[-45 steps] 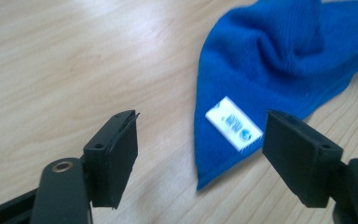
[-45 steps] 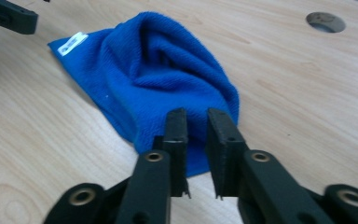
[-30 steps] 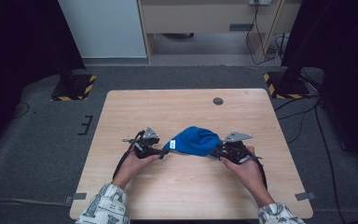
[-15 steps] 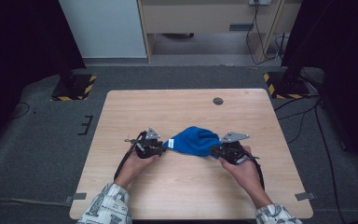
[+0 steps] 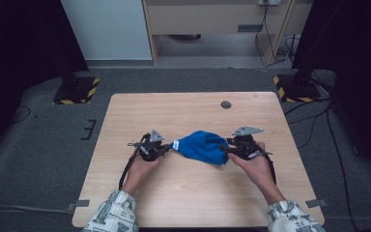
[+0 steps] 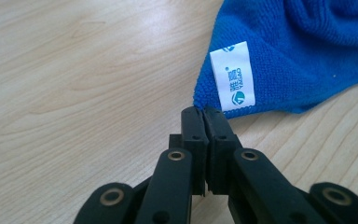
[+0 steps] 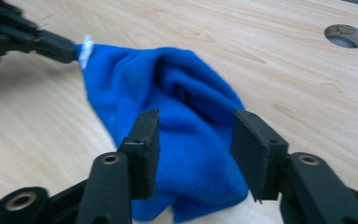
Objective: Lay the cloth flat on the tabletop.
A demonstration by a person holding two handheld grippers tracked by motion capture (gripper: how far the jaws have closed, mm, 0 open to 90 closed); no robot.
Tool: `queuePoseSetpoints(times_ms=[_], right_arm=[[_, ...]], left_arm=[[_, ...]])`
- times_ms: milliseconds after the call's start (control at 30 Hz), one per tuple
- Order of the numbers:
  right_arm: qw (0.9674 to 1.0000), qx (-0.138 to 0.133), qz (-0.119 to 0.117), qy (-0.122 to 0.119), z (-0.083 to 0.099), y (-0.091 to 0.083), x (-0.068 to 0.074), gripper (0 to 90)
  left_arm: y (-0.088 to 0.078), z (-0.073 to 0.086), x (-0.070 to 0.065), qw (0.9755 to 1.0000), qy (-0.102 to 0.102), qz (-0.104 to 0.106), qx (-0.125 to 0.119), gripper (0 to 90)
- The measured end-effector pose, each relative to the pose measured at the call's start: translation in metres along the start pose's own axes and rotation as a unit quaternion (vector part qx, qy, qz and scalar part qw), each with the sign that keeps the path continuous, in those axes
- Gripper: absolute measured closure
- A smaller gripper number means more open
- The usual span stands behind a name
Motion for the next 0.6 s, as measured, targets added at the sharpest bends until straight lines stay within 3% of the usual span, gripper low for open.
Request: queuePoseSetpoints(times_ms=[300,433,600], right_arm=[[0.9993,0.028,0.022,0.009,-0.015,0.031,-0.034,72.5],[0.9984,0.037,0.036,0.021,-0.017,0.044,-0.048,71.8],[0.9981,0.043,0.031,0.031,-0.015,0.056,-0.051,65.5]], left_arm=[[-0.002,-0.002,0.0,0.9999,-0.007,0.004,-0.007,87.9],[-0.004,-0.004,0.0,0.9998,-0.01,0.004,-0.015,88.0],[-0.004,-0.007,0.0,0.9995,-0.018,0.008,-0.023,87.9]])
Point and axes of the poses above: each handheld gripper's, and its own axes: y roughly forward along the jaws, z roughly out of its underside, x roughly to its left, the point moved 6 cm from there along y, roughly forward along the jaws, and after that the axes turned 11 degrees about -z, right-handed, at the moved point
